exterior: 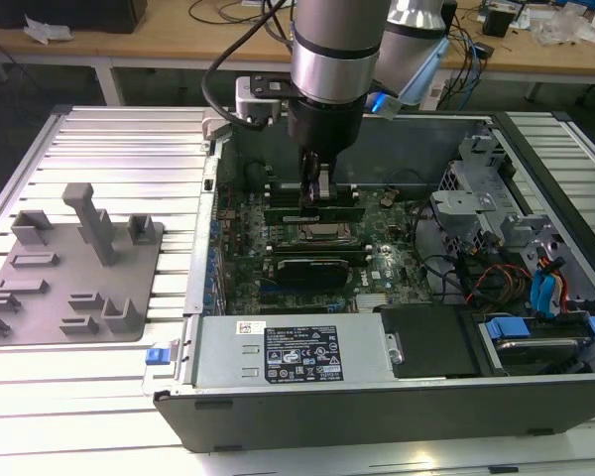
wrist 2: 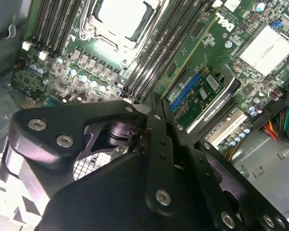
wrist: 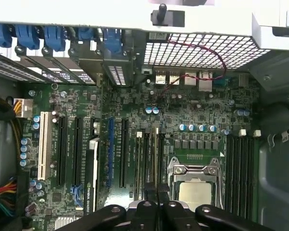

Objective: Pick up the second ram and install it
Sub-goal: 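Pick up the second ram and move it above second insertion slot, then insert the second ram into the second slot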

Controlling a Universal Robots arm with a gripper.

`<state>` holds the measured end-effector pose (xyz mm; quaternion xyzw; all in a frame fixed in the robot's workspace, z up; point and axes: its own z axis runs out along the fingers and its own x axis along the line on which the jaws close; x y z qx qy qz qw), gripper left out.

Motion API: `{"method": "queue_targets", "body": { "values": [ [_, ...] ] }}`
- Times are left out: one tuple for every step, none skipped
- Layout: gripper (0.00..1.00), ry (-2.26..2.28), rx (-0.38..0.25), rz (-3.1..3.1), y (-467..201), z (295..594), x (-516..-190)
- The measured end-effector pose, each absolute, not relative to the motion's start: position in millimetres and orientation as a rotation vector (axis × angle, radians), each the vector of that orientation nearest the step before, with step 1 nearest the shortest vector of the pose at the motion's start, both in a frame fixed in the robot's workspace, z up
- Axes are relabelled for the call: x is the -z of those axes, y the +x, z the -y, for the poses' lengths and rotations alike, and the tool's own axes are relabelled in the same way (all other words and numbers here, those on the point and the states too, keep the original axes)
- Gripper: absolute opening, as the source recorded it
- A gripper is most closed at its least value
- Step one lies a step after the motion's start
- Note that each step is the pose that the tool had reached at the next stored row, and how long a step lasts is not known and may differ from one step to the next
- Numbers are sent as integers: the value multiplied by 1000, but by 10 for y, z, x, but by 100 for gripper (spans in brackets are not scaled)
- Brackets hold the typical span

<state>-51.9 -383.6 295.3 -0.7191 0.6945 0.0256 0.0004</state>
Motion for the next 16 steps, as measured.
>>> {"method": "queue_targets", "body": {
  "values": [
    [9, -2258, -81, -2181, -519, 3836, -2953],
    [9, -2257, -81, -2183, -519, 3836, -2953],
    [9, -2255, -81, -2184, -519, 3836, -2953],
    [9, -2255, -81, -2184, -519, 3836, -2953],
    [9, -2255, -81, -2184, -519, 3836, -2953],
    [9, -2255, -81, -2184, -519, 3836, -2953],
    [9, -2255, -81, -2185, -519, 3836, -2952],
    [9, -2255, -81, -2185, -519, 3836, -2953],
    [9, -2255, -81, -2185, -519, 3836, -2953],
    [9, -2254, -81, -2185, -519, 3836, -2953],
    [9, -2254, -81, -2185, -519, 3836, -2952],
    [9, -2254, -80, -2185, -519, 3834, -2946],
    [9, -2254, -81, -2185, -519, 3834, -2940],
    [9, -2254, -81, -2185, -519, 3834, -2933],
    [9, -2254, -81, -2185, -519, 3832, -2915],
    [9, -2254, -81, -2185, -519, 3831, -2908]
  ]
}}
